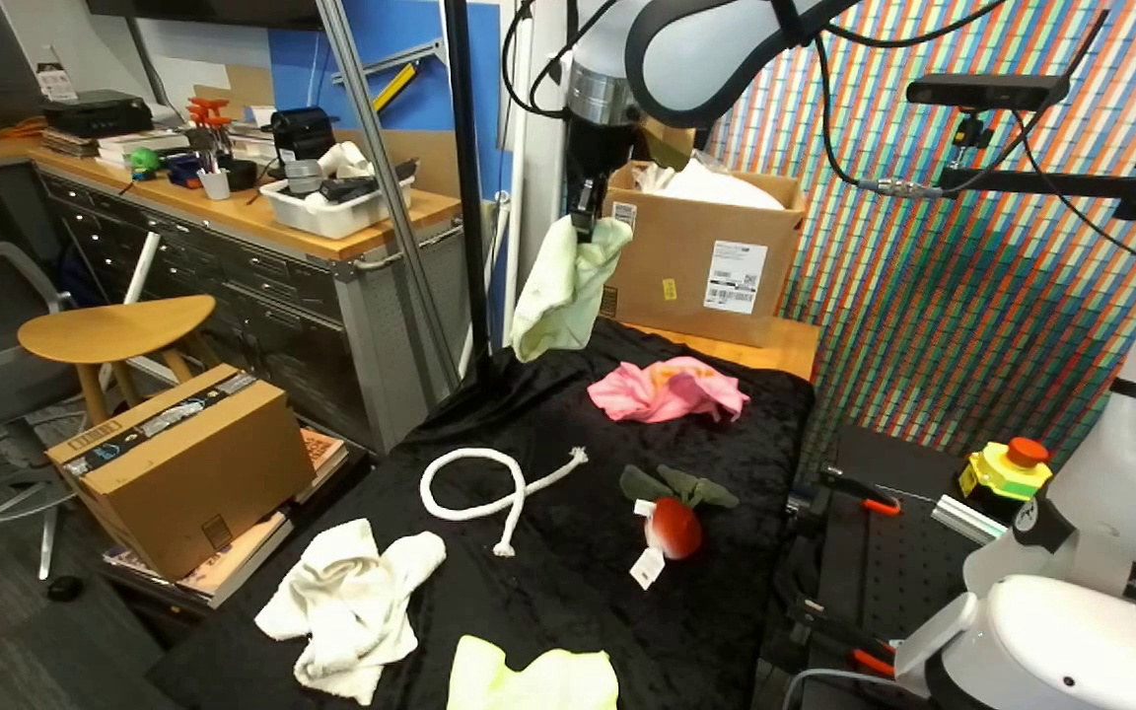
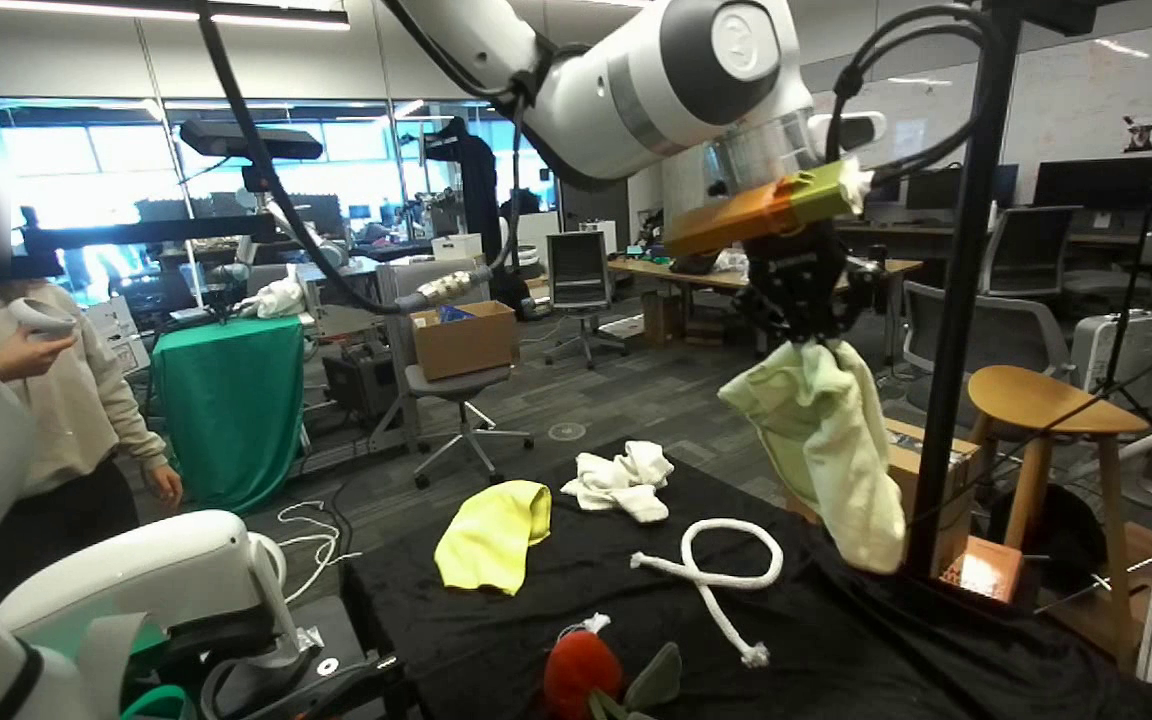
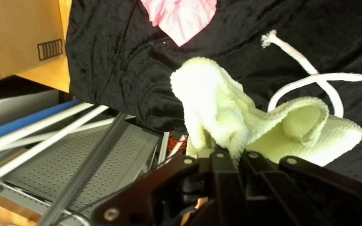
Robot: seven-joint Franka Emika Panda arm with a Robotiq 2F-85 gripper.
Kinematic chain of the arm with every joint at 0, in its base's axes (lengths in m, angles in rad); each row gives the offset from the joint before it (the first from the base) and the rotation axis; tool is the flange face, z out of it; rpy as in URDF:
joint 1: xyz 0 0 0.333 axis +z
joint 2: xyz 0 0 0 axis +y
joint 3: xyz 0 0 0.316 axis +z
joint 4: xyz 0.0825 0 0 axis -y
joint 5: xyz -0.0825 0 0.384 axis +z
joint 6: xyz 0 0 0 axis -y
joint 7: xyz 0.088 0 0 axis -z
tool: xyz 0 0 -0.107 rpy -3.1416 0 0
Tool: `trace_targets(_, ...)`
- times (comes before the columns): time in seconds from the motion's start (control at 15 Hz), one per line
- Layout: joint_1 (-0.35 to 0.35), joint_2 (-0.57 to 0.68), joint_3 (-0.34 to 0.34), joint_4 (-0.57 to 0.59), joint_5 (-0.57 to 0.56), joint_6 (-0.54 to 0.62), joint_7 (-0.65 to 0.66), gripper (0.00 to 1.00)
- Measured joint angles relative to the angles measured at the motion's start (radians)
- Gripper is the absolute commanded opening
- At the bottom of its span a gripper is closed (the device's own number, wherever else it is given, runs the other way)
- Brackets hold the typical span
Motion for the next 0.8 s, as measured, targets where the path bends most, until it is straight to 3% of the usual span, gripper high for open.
trace_targets(0.47, 0.089, -0.064, 0.135, -0.032, -0.001, -0.067, -0.060, 0.05)
trace_targets(0.8, 0.123, 0.019, 0.179, -0.002, -0.067, -0.065, 0.055, 0.05)
